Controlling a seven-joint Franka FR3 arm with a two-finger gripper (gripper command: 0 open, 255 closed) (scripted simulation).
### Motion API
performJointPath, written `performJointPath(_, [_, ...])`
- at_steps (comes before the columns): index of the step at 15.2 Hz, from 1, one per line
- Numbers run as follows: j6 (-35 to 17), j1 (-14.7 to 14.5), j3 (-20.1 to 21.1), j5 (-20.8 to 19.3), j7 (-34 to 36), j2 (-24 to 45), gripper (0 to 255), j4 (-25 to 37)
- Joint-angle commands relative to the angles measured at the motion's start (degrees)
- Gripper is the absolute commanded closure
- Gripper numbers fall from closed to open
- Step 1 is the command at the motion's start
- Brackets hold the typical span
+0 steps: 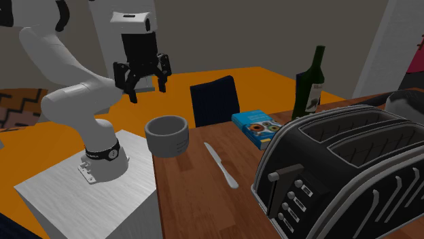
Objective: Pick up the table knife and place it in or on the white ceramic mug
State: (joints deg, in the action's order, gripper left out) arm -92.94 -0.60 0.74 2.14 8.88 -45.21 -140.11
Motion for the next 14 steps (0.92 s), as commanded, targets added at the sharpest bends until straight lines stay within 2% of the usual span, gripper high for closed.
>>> performJointPath(1, [0.0,0.0,0.0,0.0,0.0,0.0,0,0.0])
performJointPath(8, [-11.8,1.3,8.6,2.5,14.9,11.1,0,-0.8])
performJointPath(14, [-20.6,3.4,15.0,1.2,28.2,24.0,0,2.6])
